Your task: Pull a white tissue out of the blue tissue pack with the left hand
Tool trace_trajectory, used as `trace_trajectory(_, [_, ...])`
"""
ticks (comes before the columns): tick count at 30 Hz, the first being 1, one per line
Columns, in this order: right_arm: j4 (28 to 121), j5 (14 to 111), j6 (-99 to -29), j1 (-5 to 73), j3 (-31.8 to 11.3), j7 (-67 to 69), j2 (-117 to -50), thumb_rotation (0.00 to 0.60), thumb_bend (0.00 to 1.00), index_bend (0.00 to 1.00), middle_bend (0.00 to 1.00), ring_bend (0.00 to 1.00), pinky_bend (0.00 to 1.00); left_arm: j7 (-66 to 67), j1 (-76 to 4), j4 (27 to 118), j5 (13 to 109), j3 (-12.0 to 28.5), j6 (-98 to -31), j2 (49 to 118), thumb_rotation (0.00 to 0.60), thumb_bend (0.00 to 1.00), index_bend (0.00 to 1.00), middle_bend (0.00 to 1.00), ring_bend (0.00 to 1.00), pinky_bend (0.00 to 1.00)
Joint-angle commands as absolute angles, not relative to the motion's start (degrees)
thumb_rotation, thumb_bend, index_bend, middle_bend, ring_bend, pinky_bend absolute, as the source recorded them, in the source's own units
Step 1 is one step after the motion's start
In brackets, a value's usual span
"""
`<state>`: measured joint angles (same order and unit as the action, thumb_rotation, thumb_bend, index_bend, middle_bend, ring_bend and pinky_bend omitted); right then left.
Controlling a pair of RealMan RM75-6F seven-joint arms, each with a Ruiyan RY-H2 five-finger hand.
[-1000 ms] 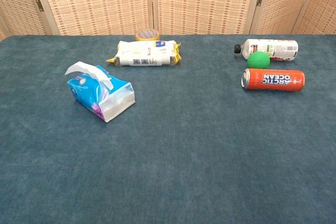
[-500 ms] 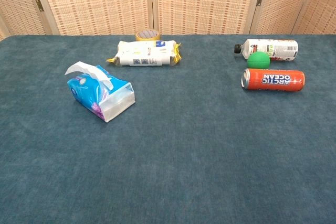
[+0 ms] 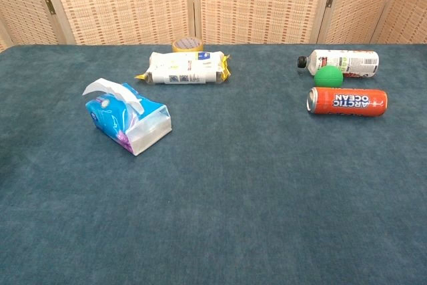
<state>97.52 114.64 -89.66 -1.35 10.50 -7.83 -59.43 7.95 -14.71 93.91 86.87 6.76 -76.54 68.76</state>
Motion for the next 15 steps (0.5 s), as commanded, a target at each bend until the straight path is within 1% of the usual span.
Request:
trace_trajectory(1, [97.8,114.1,-89.3,-1.1,10.3,-7.5,-59.3,0.600,0.11,0.00,0.00,0.00,0.01,10.9,-19.6,94.4,88.4,8.2,-72.0,71.8,0.600,0.36,0.22,0.00,0.00,0.15])
trace_trajectory(6, [98.2,113.1,-88.8,-0.6,10.1,-6.6,-58.9,0.600,0.11,0.00,0.00,0.00,0.01,13.9,-24.7,94.1,87.0,9.7,-66.9,75.4,0.600,0.39,0.30,0.00,0.00,0.15])
trace_trajectory(15, [98.7,111.9,-87.5,0.2,9.9,-5.8,-58.6,0.600,0.11,0.00,0.00,0.00,0.01,16.3,-31.4,90.1,82.8,12.0,-60.6,80.4,0.600,0.40,0.38,0.00,0.00,0.15])
